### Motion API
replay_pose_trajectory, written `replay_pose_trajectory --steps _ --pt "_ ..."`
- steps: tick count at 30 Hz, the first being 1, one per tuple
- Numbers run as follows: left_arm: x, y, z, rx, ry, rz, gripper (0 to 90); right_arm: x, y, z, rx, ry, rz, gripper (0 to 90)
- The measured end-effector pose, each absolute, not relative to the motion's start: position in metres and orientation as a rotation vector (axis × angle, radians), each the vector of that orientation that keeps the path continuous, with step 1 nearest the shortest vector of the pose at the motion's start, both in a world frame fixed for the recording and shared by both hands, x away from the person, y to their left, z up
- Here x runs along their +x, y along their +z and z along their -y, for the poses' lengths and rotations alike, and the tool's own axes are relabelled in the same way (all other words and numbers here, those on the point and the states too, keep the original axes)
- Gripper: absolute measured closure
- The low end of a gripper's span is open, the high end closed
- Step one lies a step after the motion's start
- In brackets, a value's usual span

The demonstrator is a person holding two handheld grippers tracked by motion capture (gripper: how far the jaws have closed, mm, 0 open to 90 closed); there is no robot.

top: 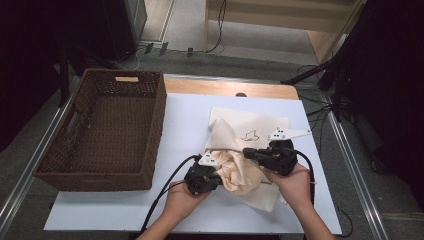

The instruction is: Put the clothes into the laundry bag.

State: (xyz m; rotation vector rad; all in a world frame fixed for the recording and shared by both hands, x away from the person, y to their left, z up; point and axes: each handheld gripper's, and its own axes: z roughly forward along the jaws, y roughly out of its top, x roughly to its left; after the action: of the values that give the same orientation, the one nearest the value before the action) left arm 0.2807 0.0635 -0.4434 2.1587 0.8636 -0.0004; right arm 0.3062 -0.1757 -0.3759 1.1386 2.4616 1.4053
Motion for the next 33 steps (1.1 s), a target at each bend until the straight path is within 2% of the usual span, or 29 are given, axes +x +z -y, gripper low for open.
replay_pose_trajectory --steps 17,23,33 --pt "0.306 -0.418 -0.03 2.194 0.061 -0.831 90.0 0.303 -0.371 0.173 1.131 1.44 -2.463 89.5" --pt "0.315 -0.415 -0.024 2.173 0.018 -0.867 90.0 0.299 -0.369 0.172 1.119 1.449 -2.466 89.5" --pt "0.319 -0.405 -0.016 2.188 0.043 -0.837 90.0 0.295 -0.362 0.176 1.11 1.489 -2.455 89.5"
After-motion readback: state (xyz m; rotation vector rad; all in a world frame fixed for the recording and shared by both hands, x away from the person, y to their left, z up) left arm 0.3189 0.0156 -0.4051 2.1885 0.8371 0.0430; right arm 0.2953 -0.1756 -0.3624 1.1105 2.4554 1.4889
